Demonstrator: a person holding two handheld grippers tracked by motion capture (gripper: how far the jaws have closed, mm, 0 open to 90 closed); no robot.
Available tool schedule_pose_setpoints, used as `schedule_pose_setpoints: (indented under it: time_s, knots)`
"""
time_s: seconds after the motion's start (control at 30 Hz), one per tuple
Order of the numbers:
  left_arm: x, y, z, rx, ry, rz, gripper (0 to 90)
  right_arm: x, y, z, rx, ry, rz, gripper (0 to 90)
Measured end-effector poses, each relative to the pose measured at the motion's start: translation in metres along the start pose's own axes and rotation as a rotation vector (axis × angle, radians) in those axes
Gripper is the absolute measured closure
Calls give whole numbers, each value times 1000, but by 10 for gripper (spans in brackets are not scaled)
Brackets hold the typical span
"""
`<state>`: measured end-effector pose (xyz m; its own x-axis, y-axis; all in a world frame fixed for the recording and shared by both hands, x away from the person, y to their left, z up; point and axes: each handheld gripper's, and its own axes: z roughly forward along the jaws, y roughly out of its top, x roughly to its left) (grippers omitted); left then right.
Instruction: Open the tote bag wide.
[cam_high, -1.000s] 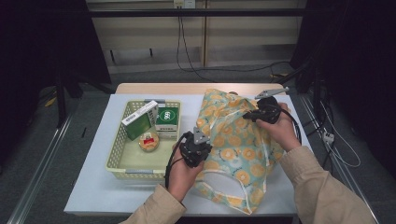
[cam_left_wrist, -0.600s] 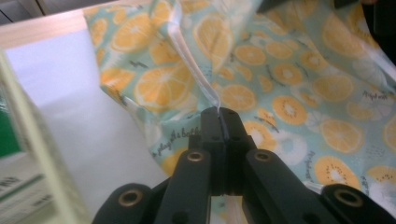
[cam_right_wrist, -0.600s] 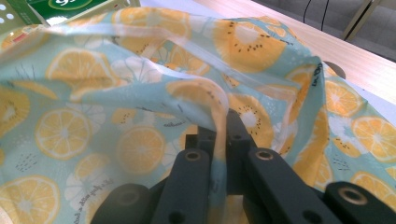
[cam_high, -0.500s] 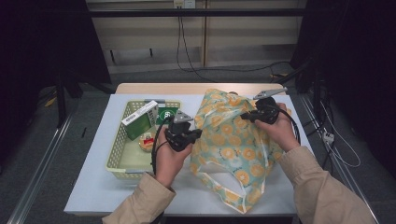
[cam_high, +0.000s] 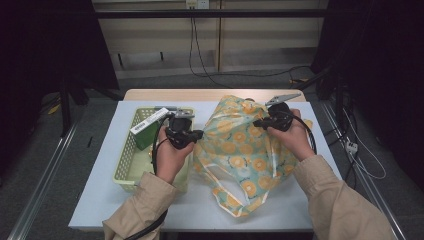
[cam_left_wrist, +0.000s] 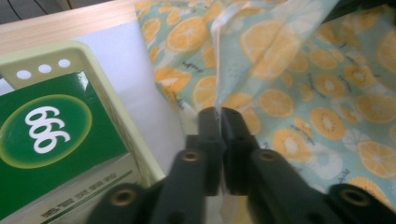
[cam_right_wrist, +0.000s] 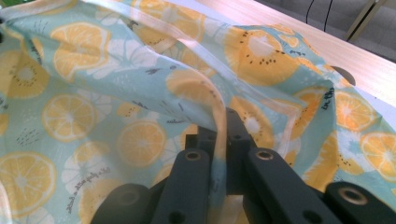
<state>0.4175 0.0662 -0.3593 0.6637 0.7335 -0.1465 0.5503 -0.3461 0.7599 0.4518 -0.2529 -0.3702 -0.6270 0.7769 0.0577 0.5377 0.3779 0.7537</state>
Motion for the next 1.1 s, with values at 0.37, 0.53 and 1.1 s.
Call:
schedule_pose_setpoints:
  time_s: [0.37, 0.53, 1.1]
  knots:
    - [-6, 1, -4, -33, -56, 16, 471, -10, -4, 18, 27, -17, 32, 888]
    - [2, 3, -18, -76, -74, 21, 266, -8, -4, 19, 32, -13, 21, 888]
    - [53, -23, -47, -119, -60, 81, 49, -5, -4, 14, 32, -11, 15, 888]
